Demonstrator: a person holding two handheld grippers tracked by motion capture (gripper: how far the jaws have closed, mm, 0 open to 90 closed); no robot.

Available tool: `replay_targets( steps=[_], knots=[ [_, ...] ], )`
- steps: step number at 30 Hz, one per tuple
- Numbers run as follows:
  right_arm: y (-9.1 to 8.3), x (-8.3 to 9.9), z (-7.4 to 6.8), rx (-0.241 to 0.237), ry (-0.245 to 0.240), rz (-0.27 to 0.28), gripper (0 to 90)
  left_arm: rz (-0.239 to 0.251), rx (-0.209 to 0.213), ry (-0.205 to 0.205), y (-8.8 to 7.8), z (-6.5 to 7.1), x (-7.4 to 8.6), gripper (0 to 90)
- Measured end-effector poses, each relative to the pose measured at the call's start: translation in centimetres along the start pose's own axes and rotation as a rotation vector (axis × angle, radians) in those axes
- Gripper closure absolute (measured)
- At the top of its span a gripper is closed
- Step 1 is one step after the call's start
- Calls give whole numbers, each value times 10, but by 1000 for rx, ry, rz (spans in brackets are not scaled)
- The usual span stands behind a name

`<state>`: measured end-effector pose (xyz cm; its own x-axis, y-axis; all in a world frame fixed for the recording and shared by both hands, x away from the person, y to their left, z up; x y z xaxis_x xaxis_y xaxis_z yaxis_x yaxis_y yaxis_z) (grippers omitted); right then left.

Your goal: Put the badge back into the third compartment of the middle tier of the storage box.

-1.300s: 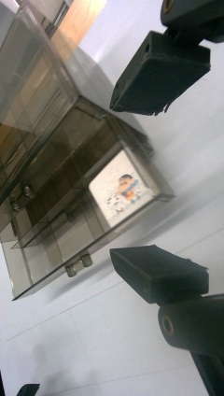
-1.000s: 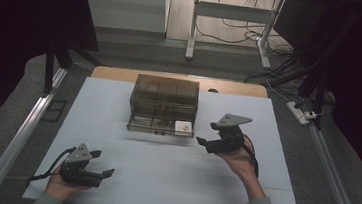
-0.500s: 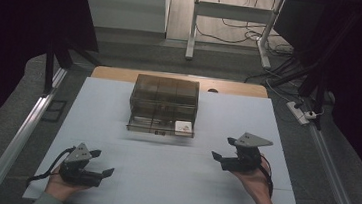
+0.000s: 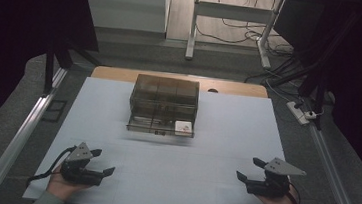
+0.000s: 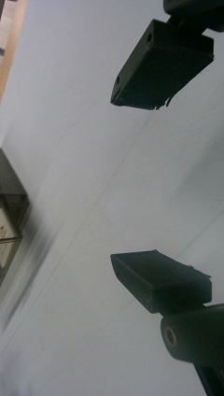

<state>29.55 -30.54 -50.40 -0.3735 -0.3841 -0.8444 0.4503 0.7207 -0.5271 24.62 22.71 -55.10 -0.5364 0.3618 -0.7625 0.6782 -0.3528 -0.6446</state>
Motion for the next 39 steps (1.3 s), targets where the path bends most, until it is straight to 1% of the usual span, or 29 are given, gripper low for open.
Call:
replay_targets(
  steps=[1,5,12,16,18,23,35,39],
  knots=[
    [-4,7,0,10,5,-6,190,0,-1,0,0,0,0,161],
    [-5,14,1,19,9,-10,192,-2,0,-1,1,0,0,161],
    [6,15,3,4,1,-30,187,-4,-7,5,1,0,0,161],
    [7,18,6,7,8,-39,188,-4,-7,4,1,0,0,161],
    [8,17,7,8,15,-28,188,-6,-7,5,2,0,0,161],
    [9,17,7,11,6,-35,187,-8,-8,8,2,0,1,161],
    [11,18,6,10,3,-51,187,-6,-11,13,1,0,1,160],
    [11,18,7,6,7,-41,187,-3,-12,10,0,0,1,160]
  ],
)
Point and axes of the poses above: each handheld gripper's, and its own axes: y roughly forward along the jaws, x roughly out of its underside, z roughly to its right, the point moved 3 cm from there along y, roughly forward along the jaws, and after that the axes turned 13 degrees about -x, right-handed, at the moved point
